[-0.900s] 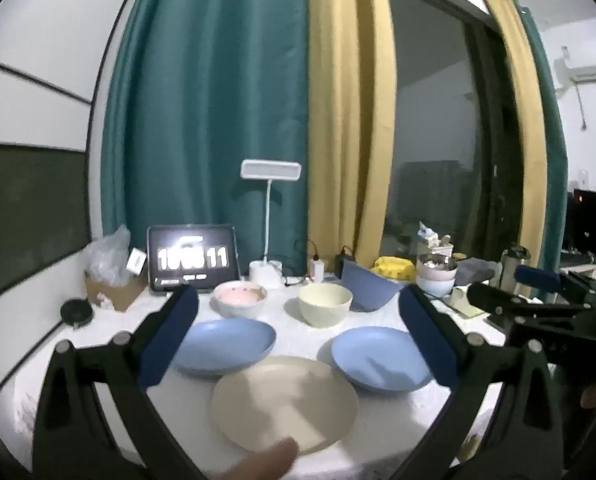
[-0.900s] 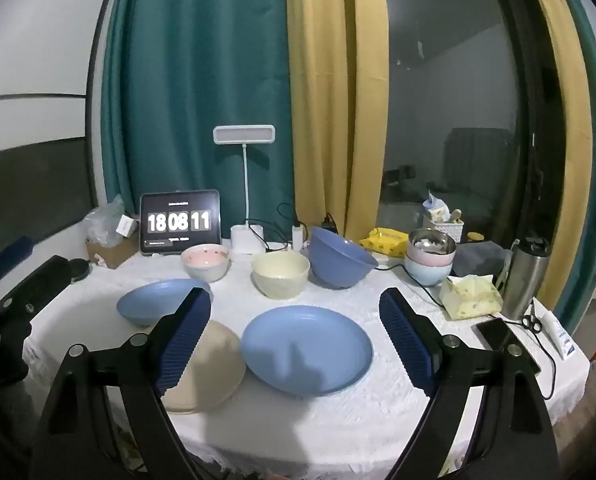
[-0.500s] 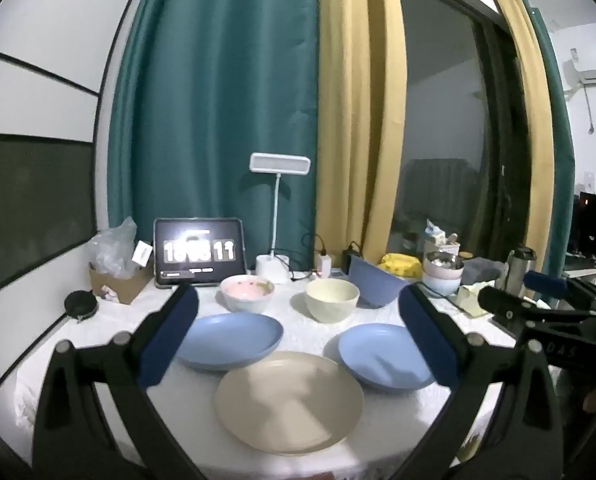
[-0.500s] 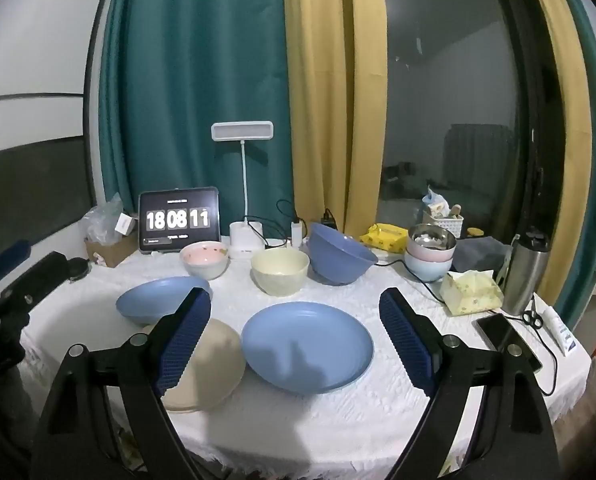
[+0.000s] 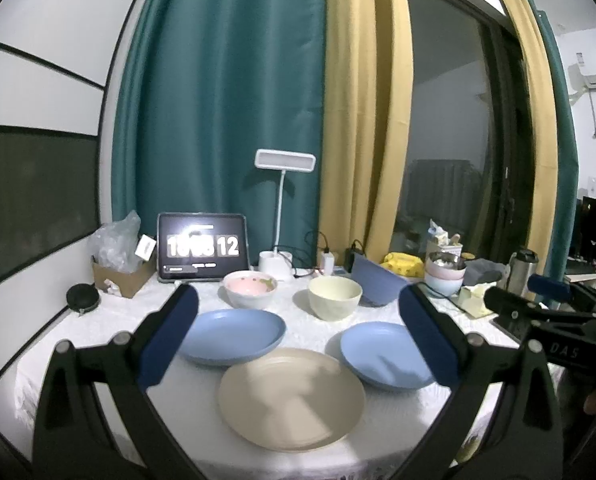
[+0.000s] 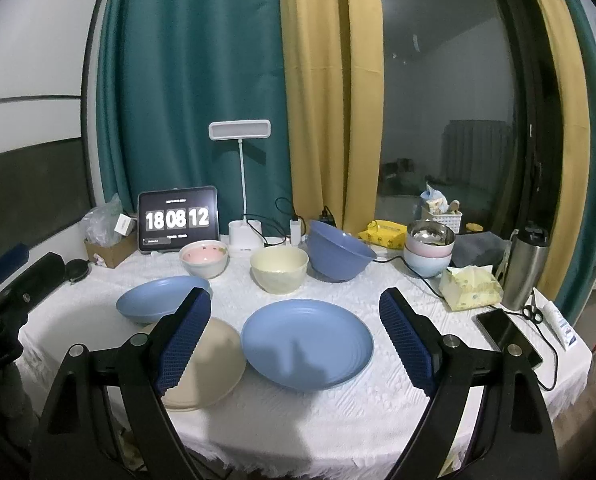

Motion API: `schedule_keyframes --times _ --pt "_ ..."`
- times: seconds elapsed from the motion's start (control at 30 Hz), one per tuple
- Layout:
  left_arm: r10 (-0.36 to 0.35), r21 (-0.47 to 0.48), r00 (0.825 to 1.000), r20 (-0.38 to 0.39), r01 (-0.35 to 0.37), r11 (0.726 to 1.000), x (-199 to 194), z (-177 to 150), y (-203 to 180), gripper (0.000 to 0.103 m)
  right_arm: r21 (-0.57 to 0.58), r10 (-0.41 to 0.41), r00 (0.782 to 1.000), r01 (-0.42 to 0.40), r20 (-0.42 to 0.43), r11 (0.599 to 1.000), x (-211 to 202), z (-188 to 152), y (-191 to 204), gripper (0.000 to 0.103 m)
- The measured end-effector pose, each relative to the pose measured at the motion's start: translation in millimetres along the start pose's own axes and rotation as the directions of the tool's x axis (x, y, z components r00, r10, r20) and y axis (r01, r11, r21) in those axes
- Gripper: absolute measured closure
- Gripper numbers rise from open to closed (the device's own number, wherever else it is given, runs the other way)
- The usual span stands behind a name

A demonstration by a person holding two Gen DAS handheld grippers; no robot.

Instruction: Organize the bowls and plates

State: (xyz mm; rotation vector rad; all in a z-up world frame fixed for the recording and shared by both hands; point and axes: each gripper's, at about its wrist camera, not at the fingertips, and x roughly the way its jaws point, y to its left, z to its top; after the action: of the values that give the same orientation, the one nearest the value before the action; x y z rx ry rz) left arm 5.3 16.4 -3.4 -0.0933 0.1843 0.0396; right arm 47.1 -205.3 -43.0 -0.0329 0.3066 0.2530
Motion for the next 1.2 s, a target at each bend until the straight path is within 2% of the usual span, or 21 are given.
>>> schedule_keyframes --times 1.2 --pt "0.007 -0.013 1.000 -0.007 -0.007 1.000 -2.4 -1.3 8.0 0.002 0.006 0.006 1.000 -0.006 -0.005 1.000 0.9 -2.4 -2.0 0.014"
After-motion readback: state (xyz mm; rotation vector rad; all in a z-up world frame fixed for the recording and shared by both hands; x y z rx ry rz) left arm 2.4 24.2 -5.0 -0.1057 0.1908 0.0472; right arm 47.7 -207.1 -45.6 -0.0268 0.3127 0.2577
